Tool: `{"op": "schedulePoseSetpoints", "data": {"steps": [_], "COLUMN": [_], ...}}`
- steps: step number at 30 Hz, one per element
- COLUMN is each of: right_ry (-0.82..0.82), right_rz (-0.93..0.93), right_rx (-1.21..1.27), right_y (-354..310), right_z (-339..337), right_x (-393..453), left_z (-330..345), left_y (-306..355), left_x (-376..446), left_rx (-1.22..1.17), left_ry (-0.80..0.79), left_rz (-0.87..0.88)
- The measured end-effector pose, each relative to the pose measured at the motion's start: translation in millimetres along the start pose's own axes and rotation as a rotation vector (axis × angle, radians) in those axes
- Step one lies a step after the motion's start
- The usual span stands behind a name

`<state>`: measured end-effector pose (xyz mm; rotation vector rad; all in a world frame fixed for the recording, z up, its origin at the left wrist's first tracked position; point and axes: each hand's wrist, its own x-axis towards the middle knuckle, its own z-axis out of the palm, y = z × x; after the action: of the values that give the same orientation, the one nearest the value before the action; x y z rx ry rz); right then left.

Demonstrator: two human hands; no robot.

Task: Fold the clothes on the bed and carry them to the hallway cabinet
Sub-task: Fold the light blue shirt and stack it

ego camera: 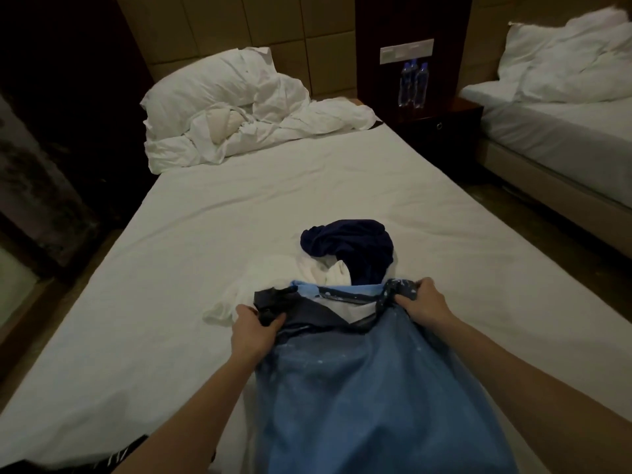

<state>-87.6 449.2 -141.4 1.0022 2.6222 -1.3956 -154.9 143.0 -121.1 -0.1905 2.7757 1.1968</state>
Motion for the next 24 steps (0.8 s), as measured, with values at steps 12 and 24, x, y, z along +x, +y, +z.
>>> {"op": "schedulePoseSetpoints", "data": {"steps": [12, 24], "right_ry": [-0.081, -0.006], "right_rz": [-0.19, -0.472], "right_rx": [0.548, 0.713], "right_y": [-58, -111], "right_z": [-87, -133], "right_x": [-130, -324], "left_z": [-96, -237], "left_y": [32, 15], "left_x": [-103, -256], "left_rx": [-0.427, -0.867], "left_ry": [-0.058, 0.03], "left_rz": [0.141, 0.23]}}
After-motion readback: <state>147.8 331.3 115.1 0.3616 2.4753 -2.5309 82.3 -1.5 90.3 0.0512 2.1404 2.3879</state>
